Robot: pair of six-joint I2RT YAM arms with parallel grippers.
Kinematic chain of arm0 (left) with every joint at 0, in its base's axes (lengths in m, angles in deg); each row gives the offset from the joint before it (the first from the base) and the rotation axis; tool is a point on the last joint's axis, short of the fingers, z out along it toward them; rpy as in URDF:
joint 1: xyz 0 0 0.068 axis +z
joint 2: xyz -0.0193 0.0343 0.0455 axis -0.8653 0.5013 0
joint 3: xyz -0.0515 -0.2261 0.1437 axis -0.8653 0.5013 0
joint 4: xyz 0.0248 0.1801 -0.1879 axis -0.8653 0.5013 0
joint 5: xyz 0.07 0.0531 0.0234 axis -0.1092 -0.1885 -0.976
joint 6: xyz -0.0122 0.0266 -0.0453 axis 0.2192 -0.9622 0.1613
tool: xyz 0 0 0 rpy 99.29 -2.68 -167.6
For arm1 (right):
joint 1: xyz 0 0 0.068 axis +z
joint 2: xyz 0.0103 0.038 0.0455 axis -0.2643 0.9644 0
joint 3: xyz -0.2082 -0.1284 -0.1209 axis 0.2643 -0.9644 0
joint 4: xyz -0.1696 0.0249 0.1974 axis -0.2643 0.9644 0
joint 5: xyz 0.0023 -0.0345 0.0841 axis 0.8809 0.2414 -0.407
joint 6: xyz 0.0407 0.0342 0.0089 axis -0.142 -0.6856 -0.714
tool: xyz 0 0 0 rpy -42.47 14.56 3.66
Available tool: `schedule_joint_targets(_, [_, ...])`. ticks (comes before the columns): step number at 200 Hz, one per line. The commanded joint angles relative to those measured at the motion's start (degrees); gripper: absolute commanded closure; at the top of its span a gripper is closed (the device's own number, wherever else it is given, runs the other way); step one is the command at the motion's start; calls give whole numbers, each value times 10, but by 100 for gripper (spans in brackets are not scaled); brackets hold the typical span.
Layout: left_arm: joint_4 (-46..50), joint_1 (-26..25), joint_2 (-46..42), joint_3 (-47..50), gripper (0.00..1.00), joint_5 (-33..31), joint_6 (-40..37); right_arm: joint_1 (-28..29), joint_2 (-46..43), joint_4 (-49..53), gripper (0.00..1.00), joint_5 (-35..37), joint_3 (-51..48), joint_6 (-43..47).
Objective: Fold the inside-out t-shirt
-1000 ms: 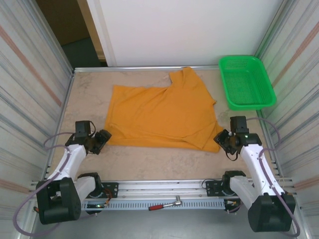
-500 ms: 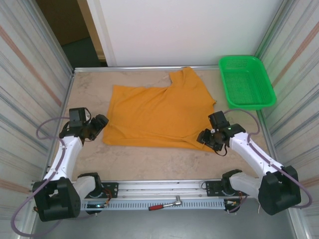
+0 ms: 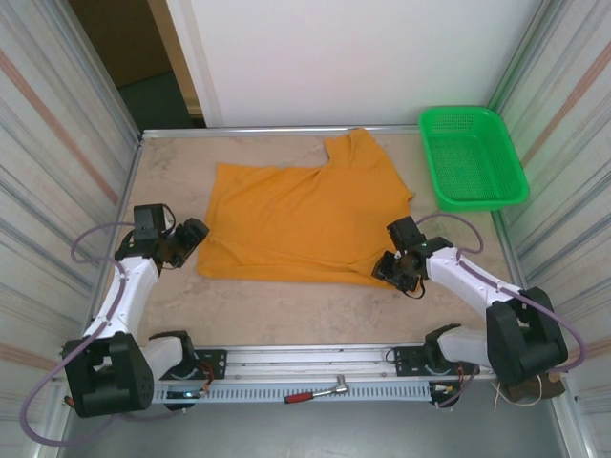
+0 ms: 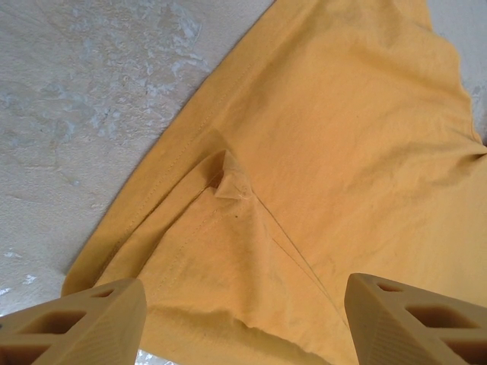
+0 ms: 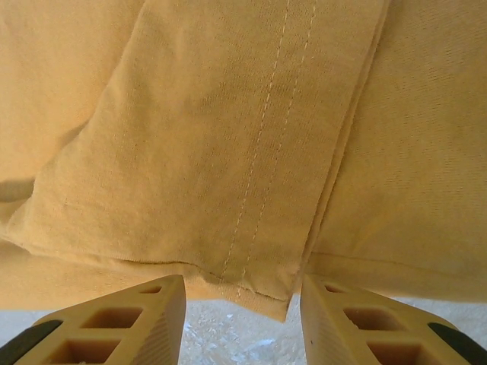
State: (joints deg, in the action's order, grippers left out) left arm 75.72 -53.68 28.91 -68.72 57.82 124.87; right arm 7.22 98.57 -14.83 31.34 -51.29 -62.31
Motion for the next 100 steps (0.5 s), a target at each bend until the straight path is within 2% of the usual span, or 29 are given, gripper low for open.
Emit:
schedule_joint_targets(1, [-14, -4, -1, -16, 30, 12, -5, 5, 7, -7, 58, 15, -7, -12])
schedule_joint_targets(19, [-17, -4, 2, -18, 30, 14, -5, 4, 10, -10, 67, 18, -10, -13])
schedule_joint_targets(39, [-18, -4, 3, -20, 30, 15, -3, 4, 11, -8, 100, 21, -5, -11])
schedule_joint_targets(75, [-18, -4, 4, -24, 30, 16, -5, -5, -14, 22, 100, 22, 50, 10])
schedule_joint_targets(100, [-19, -4, 6, -24, 30, 17, -6, -20, 5, 36, 100, 11, 116, 34])
